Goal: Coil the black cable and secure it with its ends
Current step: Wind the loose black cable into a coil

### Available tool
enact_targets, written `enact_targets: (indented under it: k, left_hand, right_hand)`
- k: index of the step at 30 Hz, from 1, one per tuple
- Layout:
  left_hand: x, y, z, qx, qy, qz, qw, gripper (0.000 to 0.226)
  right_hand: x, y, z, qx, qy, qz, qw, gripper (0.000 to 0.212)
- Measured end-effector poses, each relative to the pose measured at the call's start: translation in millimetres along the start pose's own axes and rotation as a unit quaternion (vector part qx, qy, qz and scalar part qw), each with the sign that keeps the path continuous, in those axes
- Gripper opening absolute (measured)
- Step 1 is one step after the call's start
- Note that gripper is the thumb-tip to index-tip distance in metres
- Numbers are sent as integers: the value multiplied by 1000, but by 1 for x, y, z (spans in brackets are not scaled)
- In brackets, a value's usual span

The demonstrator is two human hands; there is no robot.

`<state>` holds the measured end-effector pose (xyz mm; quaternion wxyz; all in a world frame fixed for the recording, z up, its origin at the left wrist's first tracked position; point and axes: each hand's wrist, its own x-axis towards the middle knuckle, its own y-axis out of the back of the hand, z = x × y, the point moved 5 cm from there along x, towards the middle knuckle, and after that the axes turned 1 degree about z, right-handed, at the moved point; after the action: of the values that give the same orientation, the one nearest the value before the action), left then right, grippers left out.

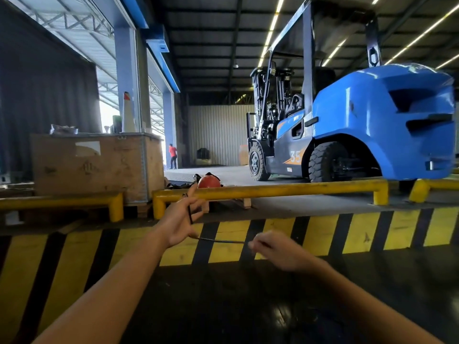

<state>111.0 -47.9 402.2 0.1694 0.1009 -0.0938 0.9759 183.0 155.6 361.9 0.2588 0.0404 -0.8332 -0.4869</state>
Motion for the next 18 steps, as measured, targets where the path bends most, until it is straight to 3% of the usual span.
enact_targets:
  k: [4, 8, 13, 15, 18]
  left_hand:
    - [-5, 11, -21, 75, 102, -71, 989, 45]
    - [-15, 0, -41, 170, 198, -174, 949, 49]
    - [-30, -28, -44, 146, 220, -310, 913, 57]
    - [-31, -36, -39, 82, 196, -345, 914, 51]
    - [-23, -40, -20, -53, 124, -346, 929, 49]
  right_hand:
    - [20, 47, 1, -90, 14, 89, 992, 20]
    - [44, 74, -13, -151, 38, 217, 964, 16]
    - [60, 61, -17, -152, 6, 326, 933, 25]
    - [59, 41, -1, -112, -47, 303, 945, 26]
    - [49, -17, 5, -70, -69, 134, 986, 20]
